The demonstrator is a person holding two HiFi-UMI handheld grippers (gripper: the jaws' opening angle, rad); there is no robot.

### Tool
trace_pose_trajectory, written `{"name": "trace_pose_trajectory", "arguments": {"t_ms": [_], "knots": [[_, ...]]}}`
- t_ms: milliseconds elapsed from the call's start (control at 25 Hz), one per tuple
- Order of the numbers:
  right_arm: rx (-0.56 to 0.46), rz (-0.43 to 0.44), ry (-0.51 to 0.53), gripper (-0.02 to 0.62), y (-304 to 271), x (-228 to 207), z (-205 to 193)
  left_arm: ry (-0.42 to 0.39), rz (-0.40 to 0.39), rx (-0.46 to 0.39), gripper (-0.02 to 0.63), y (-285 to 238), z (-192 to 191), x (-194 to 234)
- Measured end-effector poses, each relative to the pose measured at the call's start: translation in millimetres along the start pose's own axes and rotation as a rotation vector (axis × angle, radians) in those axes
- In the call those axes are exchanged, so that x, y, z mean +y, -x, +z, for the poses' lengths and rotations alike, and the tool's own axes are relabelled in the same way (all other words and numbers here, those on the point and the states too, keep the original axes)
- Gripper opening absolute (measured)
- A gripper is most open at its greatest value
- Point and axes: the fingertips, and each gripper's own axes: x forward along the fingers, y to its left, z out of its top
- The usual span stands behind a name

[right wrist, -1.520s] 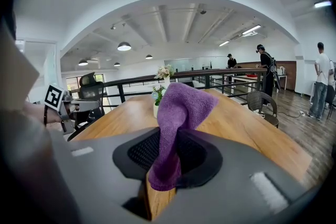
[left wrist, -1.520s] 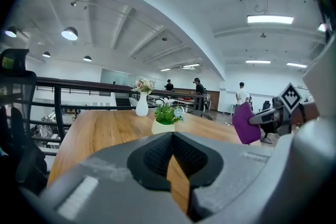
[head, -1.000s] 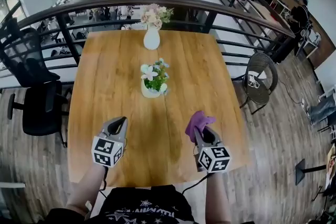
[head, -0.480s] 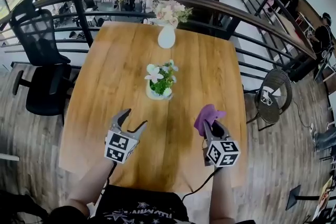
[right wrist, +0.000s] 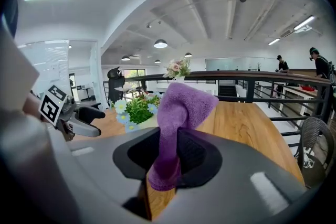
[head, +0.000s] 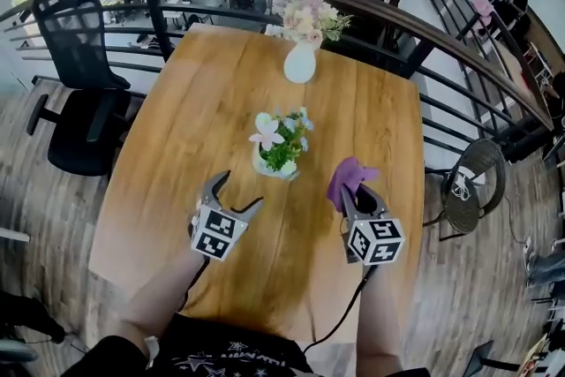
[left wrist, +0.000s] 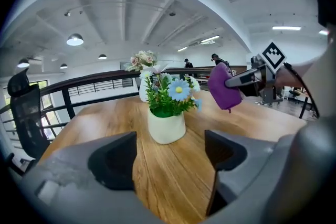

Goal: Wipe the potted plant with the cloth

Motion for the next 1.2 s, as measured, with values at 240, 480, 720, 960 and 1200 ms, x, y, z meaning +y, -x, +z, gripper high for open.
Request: {"name": "trace_pose_trajectory", "arguments": {"t_ms": [240, 480, 720, 960, 1200], "knots": [[0.021, 0.052, 0.045, 0.086, -51, -11, -3, 0.000, 0.105, -0.024, 0.472, -41, -2, 15], [0.052, 0.150, 0.101, 0.086, -103, -15, 1, -0.018, 0.122, -0.018, 0.474, -72, 7, 20], [0.095, 0.263, 0.145, 0.084, -145, -12, 1, -0.042, 0.103, -0.006, 0.474, -98, 5, 18], [0.125, 0.376, 0.209, 0.084, -173, 0, -4, -0.064, 0.089, -0.016, 0.474, -107, 9, 16], [0.121, 0.430, 0.229, 0.084, -192, 21, -2, -0.050, 0.067, -0.024, 0.459, -111, 9, 16]]}}
